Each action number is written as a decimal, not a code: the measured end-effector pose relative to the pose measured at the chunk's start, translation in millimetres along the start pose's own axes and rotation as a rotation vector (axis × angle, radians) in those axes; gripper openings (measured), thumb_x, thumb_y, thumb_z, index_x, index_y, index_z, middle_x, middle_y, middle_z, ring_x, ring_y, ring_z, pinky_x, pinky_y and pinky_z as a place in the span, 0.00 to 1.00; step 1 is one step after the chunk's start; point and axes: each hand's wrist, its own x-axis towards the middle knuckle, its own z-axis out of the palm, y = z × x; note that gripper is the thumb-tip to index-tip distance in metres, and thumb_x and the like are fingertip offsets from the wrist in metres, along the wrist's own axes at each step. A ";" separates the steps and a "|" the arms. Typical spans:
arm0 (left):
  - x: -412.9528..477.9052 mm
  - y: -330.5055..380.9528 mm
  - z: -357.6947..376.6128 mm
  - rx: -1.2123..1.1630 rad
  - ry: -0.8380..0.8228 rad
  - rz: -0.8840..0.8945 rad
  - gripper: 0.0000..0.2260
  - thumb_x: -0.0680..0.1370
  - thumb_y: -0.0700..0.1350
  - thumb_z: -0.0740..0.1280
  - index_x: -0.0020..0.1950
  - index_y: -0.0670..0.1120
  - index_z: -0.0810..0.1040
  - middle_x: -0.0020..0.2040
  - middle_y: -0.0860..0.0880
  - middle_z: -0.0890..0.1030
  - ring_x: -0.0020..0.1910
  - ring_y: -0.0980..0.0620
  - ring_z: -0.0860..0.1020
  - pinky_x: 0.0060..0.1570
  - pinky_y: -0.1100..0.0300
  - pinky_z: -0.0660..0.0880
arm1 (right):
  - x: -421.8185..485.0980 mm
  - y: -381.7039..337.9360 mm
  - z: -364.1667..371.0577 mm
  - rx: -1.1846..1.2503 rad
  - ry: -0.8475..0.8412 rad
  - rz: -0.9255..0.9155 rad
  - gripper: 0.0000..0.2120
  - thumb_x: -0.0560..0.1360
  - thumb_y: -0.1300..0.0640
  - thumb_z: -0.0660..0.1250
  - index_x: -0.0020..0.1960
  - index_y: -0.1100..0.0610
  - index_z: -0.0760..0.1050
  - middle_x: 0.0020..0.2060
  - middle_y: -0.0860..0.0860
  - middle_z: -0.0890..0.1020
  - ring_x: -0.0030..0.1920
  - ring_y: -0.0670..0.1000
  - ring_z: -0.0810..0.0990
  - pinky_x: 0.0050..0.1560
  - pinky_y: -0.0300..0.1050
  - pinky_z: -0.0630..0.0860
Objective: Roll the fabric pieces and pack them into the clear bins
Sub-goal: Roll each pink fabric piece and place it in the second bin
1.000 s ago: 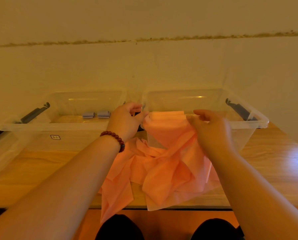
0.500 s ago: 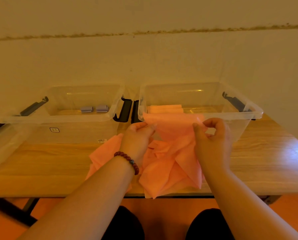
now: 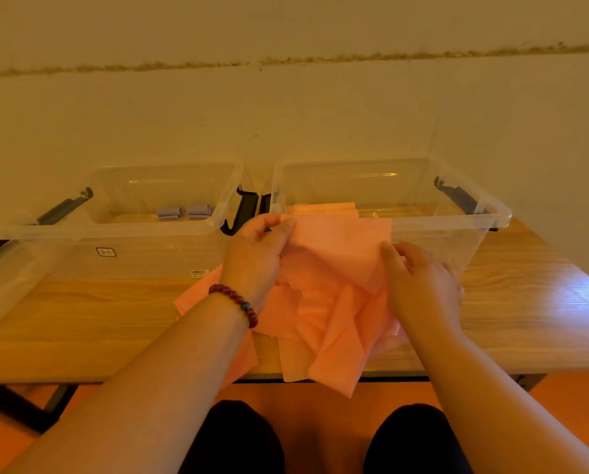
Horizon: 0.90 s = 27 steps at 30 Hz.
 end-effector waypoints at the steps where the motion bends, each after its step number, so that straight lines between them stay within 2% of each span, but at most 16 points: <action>1: 0.3 2.4 -1.2 -0.016 -0.046 -0.001 0.03 0.77 0.45 0.68 0.47 0.54 0.78 0.42 0.58 0.81 0.41 0.59 0.80 0.40 0.63 0.79 | 1.1 0.9 0.1 -0.008 -0.019 0.003 0.17 0.81 0.42 0.55 0.61 0.47 0.76 0.61 0.48 0.78 0.65 0.58 0.68 0.64 0.56 0.61; 4: 1.6 5.5 -3.5 -0.030 -0.141 -0.007 0.12 0.76 0.39 0.69 0.50 0.57 0.76 0.35 0.60 0.83 0.36 0.63 0.81 0.35 0.65 0.79 | 5.2 5.2 -0.1 -0.020 -0.049 -0.021 0.18 0.81 0.42 0.55 0.61 0.49 0.76 0.60 0.50 0.78 0.59 0.56 0.73 0.57 0.55 0.70; 6: 2.4 6.0 -4.4 -0.004 -0.109 0.014 0.12 0.76 0.38 0.69 0.52 0.56 0.76 0.39 0.57 0.84 0.38 0.62 0.81 0.37 0.65 0.79 | 7.3 6.6 -3.0 -0.038 -0.087 -0.023 0.18 0.82 0.43 0.53 0.61 0.51 0.75 0.59 0.52 0.77 0.52 0.53 0.72 0.50 0.49 0.69; 8: 3.7 6.2 -6.0 0.015 -0.063 0.017 0.12 0.77 0.40 0.69 0.56 0.54 0.77 0.44 0.54 0.83 0.42 0.59 0.81 0.41 0.62 0.79 | 8.6 7.1 -8.2 -0.120 -0.109 -0.003 0.19 0.83 0.44 0.51 0.62 0.53 0.74 0.59 0.54 0.74 0.48 0.51 0.69 0.46 0.47 0.67; 11: 5.7 3.9 -8.1 0.034 -0.032 0.012 0.11 0.77 0.41 0.69 0.55 0.55 0.78 0.48 0.52 0.82 0.47 0.56 0.80 0.44 0.59 0.79 | 13.1 8.0 -13.8 -0.347 -0.136 0.020 0.20 0.83 0.45 0.49 0.60 0.55 0.74 0.49 0.53 0.72 0.44 0.52 0.70 0.43 0.47 0.68; 13: 4.2 1.7 -8.0 0.037 -0.027 0.013 0.10 0.77 0.42 0.68 0.52 0.56 0.77 0.48 0.53 0.81 0.47 0.56 0.80 0.42 0.61 0.78 | 14.2 8.1 -16.3 -0.477 -0.174 0.035 0.18 0.83 0.47 0.50 0.59 0.55 0.74 0.46 0.51 0.72 0.46 0.53 0.72 0.44 0.49 0.72; 15: 1.9 -1.2 -6.4 0.029 -0.032 0.004 0.09 0.77 0.41 0.68 0.51 0.56 0.77 0.48 0.54 0.81 0.46 0.57 0.79 0.38 0.64 0.77 | 12.2 8.0 -17.7 -0.581 -0.174 0.013 0.16 0.83 0.48 0.53 0.60 0.53 0.76 0.52 0.52 0.76 0.57 0.55 0.72 0.52 0.52 0.73; 17: -1.3 -4.6 -3.6 0.024 -0.045 -0.004 0.09 0.77 0.41 0.68 0.50 0.57 0.76 0.49 0.54 0.80 0.46 0.58 0.79 0.37 0.65 0.77 | 7.4 7.1 -16.5 -0.634 -0.122 -0.050 0.15 0.81 0.48 0.55 0.58 0.50 0.78 0.57 0.50 0.77 0.64 0.56 0.68 0.61 0.54 0.68; 19: -3.2 -7.6 -0.7 0.029 -0.057 -0.009 0.09 0.78 0.42 0.67 0.52 0.56 0.76 0.51 0.53 0.80 0.47 0.57 0.79 0.37 0.65 0.77 | 3.9 5.3 -12.3 -0.552 -0.081 -0.097 0.14 0.81 0.48 0.56 0.57 0.48 0.78 0.59 0.49 0.78 0.65 0.56 0.67 0.62 0.53 0.65; 22: -4.4 -8.8 1.2 0.029 -0.079 -0.015 0.10 0.78 0.42 0.67 0.55 0.56 0.75 0.50 0.53 0.80 0.45 0.59 0.79 0.36 0.66 0.77 | 1.6 4.3 -3.8 -0.337 -0.057 -0.171 0.12 0.80 0.50 0.59 0.59 0.50 0.78 0.58 0.49 0.78 0.61 0.55 0.71 0.56 0.50 0.68; 25: -5.4 -6.8 0.7 0.032 -0.095 -0.002 0.11 0.79 0.41 0.66 0.50 0.59 0.75 0.47 0.54 0.81 0.41 0.61 0.80 0.34 0.67 0.77 | -0.4 1.1 -1.2 -0.098 -0.072 -0.172 0.11 0.80 0.54 0.60 0.59 0.53 0.77 0.52 0.50 0.81 0.51 0.53 0.76 0.46 0.46 0.71; 27: -5.6 -6.6 0.0 0.038 -0.103 0.010 0.12 0.79 0.40 0.65 0.49 0.60 0.74 0.50 0.52 0.81 0.43 0.61 0.79 0.34 0.68 0.77 | -0.9 -1.1 -1.2 0.056 -0.092 -0.147 0.10 0.81 0.56 0.59 0.58 0.54 0.76 0.44 0.50 0.81 0.42 0.51 0.77 0.41 0.47 0.73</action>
